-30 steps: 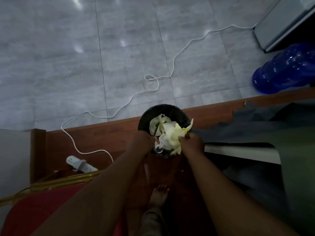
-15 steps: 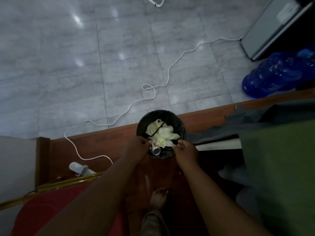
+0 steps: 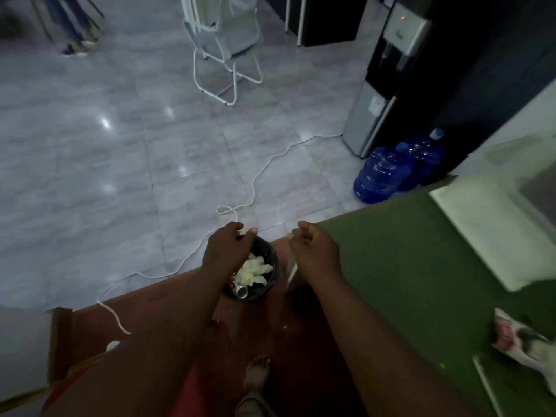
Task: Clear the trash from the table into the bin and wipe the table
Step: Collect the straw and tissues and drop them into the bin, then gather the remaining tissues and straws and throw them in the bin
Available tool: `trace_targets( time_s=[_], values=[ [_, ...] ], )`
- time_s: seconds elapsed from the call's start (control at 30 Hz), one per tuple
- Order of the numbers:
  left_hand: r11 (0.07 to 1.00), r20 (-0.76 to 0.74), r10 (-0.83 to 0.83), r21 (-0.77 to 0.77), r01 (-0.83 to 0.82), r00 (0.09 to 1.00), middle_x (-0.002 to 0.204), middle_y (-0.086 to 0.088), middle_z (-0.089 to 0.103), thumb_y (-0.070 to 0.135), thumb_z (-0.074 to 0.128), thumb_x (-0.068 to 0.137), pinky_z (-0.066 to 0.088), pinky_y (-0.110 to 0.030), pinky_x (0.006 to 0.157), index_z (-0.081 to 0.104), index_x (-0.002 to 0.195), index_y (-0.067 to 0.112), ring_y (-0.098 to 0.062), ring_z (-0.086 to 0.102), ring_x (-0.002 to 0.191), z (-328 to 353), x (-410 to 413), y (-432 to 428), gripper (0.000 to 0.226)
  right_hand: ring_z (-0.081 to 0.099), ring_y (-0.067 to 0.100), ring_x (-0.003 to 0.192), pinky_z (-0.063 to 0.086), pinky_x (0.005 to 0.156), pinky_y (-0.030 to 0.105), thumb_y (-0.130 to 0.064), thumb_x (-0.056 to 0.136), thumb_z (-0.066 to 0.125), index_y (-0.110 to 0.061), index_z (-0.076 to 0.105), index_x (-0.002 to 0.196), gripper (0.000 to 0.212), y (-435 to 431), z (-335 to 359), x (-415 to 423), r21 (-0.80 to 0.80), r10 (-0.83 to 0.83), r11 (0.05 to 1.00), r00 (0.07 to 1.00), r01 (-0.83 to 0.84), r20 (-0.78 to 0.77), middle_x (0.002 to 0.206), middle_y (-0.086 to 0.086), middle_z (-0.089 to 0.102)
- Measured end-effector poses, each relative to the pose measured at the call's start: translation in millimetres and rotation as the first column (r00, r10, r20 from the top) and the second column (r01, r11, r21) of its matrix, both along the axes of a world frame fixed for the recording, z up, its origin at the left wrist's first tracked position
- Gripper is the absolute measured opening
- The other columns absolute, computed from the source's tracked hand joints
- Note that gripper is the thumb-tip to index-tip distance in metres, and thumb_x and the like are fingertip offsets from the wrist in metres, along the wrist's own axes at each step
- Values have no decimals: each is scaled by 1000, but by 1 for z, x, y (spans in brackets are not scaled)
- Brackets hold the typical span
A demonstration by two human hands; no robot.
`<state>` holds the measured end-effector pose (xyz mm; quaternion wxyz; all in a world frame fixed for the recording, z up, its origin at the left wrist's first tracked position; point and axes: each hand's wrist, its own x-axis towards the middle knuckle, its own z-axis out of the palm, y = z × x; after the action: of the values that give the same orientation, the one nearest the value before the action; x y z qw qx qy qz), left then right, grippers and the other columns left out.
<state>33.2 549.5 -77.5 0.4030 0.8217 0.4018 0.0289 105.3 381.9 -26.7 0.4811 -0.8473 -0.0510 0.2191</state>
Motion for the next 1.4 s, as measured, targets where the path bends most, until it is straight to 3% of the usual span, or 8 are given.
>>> trace_targets(
  time_s=[0.33,0.43,0.63,0.77,1.0,1.17,1.27,1.4],
  values=[
    [956,142,-292,35,290,946,117,-9,67,57,59,84,47,-39,92,60,122,20,-27,61,107,95,55,-155,53,63,15,108,47,97,28,-33,83,70,-15,61,127,48,-230,95,12,-26,-353,931,915,364,196,123,4,66],
    [910,138,-414,59,410,900,116,-10,67,53,62,84,46,-38,91,61,121,17,-29,61,106,103,76,-218,51,64,16,105,47,89,25,-33,83,71,-16,64,121,42,-304,102,-2,-53,-459,876,862,480,215,117,3,68],
    [757,117,-653,58,651,748,107,-8,70,52,68,79,47,-34,88,63,115,20,-24,65,100,108,107,-356,49,63,24,100,50,88,36,-28,83,69,-15,68,109,30,-440,97,-49,-117,-645,736,743,667,180,106,6,70],
    [634,58,-774,78,770,631,106,-9,71,49,69,79,47,-31,83,63,116,18,-25,66,99,98,118,-434,48,65,20,96,46,80,26,-29,83,70,-19,71,103,23,-499,79,-79,-149,-753,625,642,767,143,100,1,72],
    [431,-70,-888,212,877,454,115,-6,67,46,71,77,47,-32,83,59,122,20,-24,62,106,80,134,-510,53,64,15,88,44,74,23,-26,85,68,-15,72,98,17,-537,42,-93,-240,-777,594,625,768,77,97,1,72],
    [233,-321,-866,420,877,384,104,-4,69,55,69,71,48,-33,77,64,108,21,-25,64,96,74,154,-535,50,65,25,91,53,81,33,-28,87,59,-17,72,88,17,-526,19,-69,-443,-701,605,707,661,98,94,4,72],
    [109,-480,-818,410,905,316,98,-3,69,52,67,69,48,-34,82,65,97,24,-24,64,93,67,158,-543,39,65,28,91,54,76,33,-33,85,57,-19,71,89,20,-517,10,-50,-539,-671,562,727,627,146,95,5,70],
    [76,-524,-809,356,931,267,102,-6,68,42,71,68,47,-40,92,60,105,20,-28,62,99,55,159,-548,44,66,27,92,50,74,31,-40,83,58,-22,70,98,26,-511,-1,-29,-652,-636,511,757,560,151,98,4,69]
  ],
)
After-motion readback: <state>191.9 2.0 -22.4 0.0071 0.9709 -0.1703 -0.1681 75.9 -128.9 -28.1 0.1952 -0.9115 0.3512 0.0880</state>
